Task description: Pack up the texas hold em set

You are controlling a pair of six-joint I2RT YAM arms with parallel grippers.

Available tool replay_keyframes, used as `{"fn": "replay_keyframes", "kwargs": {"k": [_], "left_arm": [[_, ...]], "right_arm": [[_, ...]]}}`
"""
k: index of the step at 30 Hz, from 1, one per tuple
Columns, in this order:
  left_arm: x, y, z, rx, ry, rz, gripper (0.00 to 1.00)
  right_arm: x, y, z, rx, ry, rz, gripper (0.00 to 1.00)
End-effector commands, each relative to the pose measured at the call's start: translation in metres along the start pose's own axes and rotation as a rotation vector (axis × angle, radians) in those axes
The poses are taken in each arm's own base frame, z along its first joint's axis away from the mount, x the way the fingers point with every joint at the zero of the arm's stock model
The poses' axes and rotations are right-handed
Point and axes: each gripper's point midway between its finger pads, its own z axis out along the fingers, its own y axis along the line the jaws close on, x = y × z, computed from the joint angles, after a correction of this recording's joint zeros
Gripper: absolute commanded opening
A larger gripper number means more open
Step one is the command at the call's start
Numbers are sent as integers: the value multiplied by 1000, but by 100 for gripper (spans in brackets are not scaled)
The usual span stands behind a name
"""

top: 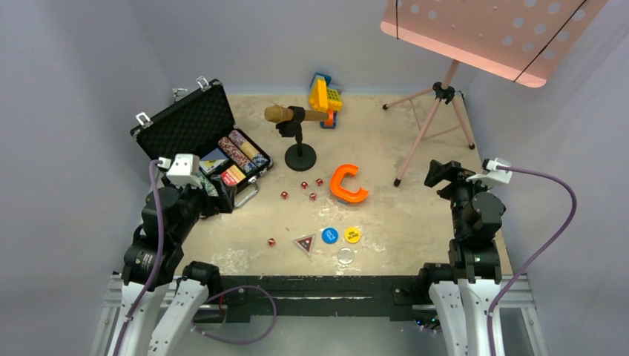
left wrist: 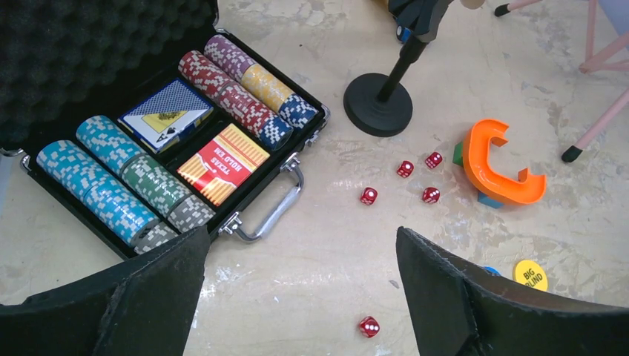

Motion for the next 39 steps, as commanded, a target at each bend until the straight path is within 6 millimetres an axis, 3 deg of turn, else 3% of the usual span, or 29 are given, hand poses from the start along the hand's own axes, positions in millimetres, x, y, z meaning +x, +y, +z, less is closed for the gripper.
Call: {"fn": "replay_keyframes", "kwargs": {"k": [1,9,12,18,21,27,39], "left_arm": [[-16,-3,-3,8,-55,-17,100],[-12,9,-5,-61,-45,-47,100],[-5,4,-5,-36,-31,-73,99],[18,-6,1,-11,53,-146,87],[35,-4,4,-53,107,-187,85],[98,-13,23,-105,264,-239,78],[169,-48,62,-224,478,-319,73]], "right_arm": [[-22,6,-4,-7,-48,8,87],[-25,5,-7,-3,-60,14,89],[-25,6,-8,-6,-58,16,89],[-25,8,-11,-22,-55,22,88],[-26,9,-12,-24,-56,22,88],[-26,9,-13,-20,-48,22,88],[-23,8,-13,-16,-39,33,88]]}}
